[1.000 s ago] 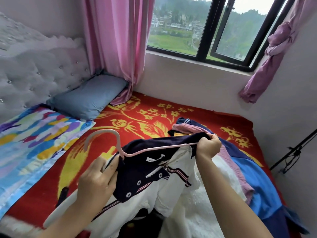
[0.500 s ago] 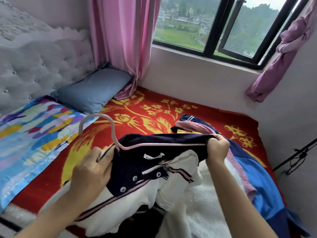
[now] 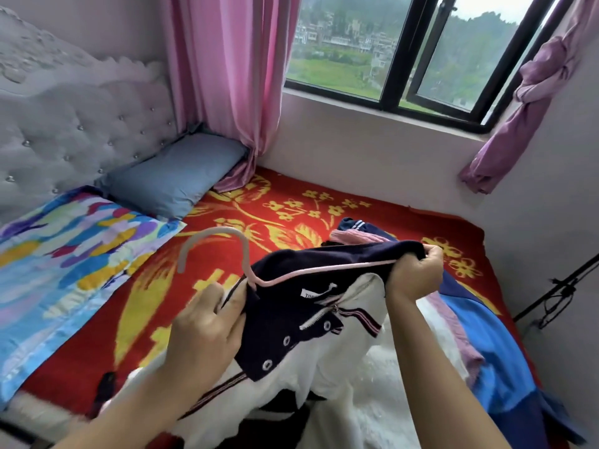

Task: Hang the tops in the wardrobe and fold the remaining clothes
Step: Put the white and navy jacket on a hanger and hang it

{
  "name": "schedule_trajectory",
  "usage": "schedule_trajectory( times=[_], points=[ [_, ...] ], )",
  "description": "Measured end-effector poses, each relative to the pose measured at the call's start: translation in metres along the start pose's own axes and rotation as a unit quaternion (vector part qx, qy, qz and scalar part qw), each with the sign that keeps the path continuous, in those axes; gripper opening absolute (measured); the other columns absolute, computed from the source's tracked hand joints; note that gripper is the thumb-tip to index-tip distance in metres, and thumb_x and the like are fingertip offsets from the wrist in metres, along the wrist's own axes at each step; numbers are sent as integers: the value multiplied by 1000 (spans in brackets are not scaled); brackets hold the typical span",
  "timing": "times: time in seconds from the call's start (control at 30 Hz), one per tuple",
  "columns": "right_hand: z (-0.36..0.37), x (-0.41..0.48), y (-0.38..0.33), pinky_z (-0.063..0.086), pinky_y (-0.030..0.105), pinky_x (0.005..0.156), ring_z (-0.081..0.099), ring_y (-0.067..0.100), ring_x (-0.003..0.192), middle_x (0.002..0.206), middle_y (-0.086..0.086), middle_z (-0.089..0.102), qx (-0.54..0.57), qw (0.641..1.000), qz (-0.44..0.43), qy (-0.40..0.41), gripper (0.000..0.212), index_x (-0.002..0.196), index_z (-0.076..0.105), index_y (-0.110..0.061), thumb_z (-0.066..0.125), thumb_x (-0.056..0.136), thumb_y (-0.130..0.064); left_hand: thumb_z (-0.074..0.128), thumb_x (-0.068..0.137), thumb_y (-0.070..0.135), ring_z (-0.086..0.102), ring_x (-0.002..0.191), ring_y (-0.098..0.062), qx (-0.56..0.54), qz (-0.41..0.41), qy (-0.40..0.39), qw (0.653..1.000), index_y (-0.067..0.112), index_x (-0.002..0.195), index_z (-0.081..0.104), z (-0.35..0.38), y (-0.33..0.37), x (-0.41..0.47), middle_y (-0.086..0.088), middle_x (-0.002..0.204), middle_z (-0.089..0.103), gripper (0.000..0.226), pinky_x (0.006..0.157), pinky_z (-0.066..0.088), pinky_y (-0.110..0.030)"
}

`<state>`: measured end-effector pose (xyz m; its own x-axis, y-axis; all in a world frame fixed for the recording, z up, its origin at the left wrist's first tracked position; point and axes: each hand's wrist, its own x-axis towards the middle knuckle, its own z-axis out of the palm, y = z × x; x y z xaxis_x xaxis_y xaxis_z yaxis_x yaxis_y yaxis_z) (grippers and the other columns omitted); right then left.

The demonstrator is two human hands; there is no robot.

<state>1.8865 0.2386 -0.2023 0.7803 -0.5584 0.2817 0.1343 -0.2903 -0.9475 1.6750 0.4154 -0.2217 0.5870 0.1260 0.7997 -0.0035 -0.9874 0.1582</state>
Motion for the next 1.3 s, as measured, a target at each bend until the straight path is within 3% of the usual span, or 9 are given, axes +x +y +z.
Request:
schedule_trajectory(
  times=[0.17,0.3,0.43,0.53,0.63,0.73,1.0,1.13,1.3],
  points=[
    [4,-3,-9,20,23,58,44,23,71,74,8,51,-3,999,-43,-16,10,84,56,2,46,81,1,44,91,15,35,57,-16,-21,12,29,999,5,103,61,-6,3,-6,-2,74,38,23,53,32,-26],
    [2,-4,-17,19,25,58,44,25,72,73,10,53,-23,995,-60,-76,19,78,51,-5,37,70,-13,43,91,15,44,44,-22,25,-2,-6,1000,-6,90,71,-9,-16,0,-12,57,47,35,53,33,-29],
    [6,-18,-24,23,31,59,50,32,79,87,20,62,-164,952,-67,-249,21,81,58,2,43,69,-8,45,80,5,50,43,-25,60,46,-3,997,7,99,68,-3,-8,4,-11,59,54,30,48,36,-28],
    [16,-55,-33,31,31,52,49,31,70,64,9,56,-140,878,-111,-444,9,58,51,-9,43,58,-11,48,70,2,58,47,-27,52,96,-56,992,6,92,75,13,5,4,-12,67,64,35,37,41,-28],
    [9,-22,-30,50,41,68,61,39,84,97,28,66,-28,900,60,-432,26,93,63,13,48,71,9,47,77,16,51,41,-29,14,-22,-49,998,17,103,64,6,-38,9,-12,60,51,32,34,40,-31],
    [-7,9,-16,50,36,70,62,32,82,100,23,65,-4,852,171,-494,30,114,60,6,57,84,5,58,76,14,48,41,-29,-35,-79,-61,994,12,99,69,-1,-72,15,-9,57,44,25,36,41,-34],
    [-28,13,10,52,21,48,66,4,59,67,-5,71,-100,824,106,-548,13,78,69,-22,63,87,-15,59,76,12,50,46,-26,-45,-67,-75,994,5,97,74,7,-66,10,-8,61,48,27,38,44,-34],
    [-27,12,10,55,25,49,67,15,59,70,7,69,-28,806,256,-532,8,87,63,-6,57,88,0,45,82,19,47,44,-26,-44,-49,-69,995,3,98,73,12,-62,4,-10,59,47,36,37,38,-30],
    [-29,-5,19,54,23,48,69,19,57,73,13,71,170,696,420,-557,17,90,66,-1,52,82,1,46,84,15,47,45,-23,-53,-25,-79,995,16,108,57,20,-65,-8,-10,60,49,27,35,41,-30]
  ],
)
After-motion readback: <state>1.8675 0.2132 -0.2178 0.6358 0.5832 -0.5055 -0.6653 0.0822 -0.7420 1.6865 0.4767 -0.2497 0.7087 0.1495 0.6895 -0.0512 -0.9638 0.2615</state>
